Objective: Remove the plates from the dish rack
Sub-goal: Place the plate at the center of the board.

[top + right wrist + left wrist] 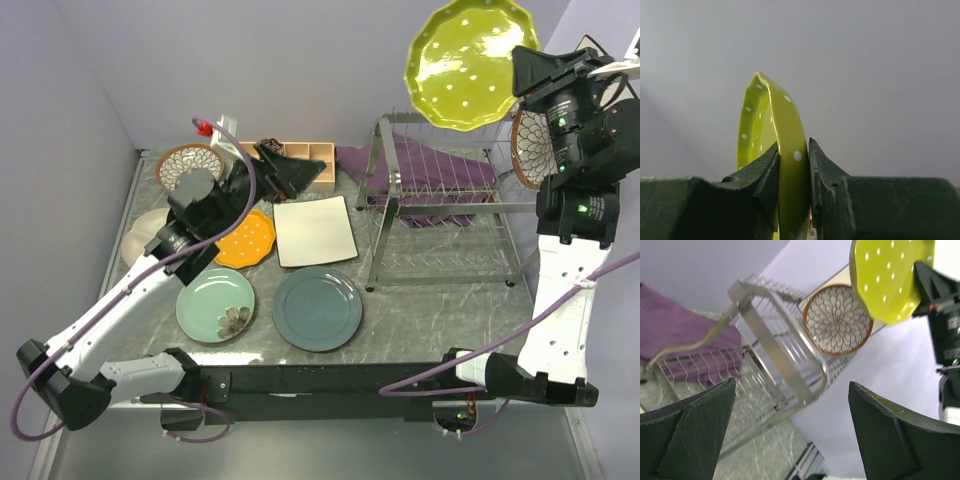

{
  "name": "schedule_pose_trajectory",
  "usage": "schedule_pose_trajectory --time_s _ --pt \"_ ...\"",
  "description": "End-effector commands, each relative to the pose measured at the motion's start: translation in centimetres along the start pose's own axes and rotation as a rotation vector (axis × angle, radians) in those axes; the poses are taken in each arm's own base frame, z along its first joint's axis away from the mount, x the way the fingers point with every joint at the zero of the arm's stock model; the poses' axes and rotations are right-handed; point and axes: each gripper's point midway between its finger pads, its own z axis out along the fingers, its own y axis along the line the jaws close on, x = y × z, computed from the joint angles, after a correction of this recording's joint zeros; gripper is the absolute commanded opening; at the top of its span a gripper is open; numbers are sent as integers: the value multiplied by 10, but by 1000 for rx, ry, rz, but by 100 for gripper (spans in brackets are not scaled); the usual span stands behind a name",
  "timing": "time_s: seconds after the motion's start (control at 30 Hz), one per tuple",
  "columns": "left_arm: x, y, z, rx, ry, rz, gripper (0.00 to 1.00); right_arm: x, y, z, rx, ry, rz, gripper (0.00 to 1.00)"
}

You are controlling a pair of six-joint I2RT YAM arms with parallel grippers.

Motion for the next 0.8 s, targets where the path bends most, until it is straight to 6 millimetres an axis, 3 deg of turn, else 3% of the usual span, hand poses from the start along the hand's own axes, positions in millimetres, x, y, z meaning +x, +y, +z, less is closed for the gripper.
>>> schedule_pose_trajectory --time_s 0.0,0.1,0.23,0.43,0.53,0.57,0.63,0.67,0.7,0.77 --pt "-31 -30 17 106 -58 58 99 -31 76 -18 -324 -100 186 0" --pt "-33 -33 27 129 -66 68 100 -14 85 -23 -359 -68 199 0" --pt "-37 -45 34 195 -73 83 99 10 117 -33 -463 -7 245 0" --pt "-33 -39 36 196 -80 82 100 46 138 -44 -527 61 294 0" --pt "-30 -39 30 197 -71 71 82 65 148 -50 -557 99 304 0" --pt "-29 -39 27 202 -67 67 59 72 147 -51 -555 106 287 0" --pt "-22 -27 22 156 -62 42 28 76 149 -54 -551 113 283 0" --pt "-25 -28 15 145 -74 30 1 84 146 -55 -545 126 278 0" --pt "-19 -16 12 109 -65 21 1 85 147 -58 -555 128 276 0" --pt "-22 -18 -1 106 -88 15 1 95 146 -60 -560 150 278 0"
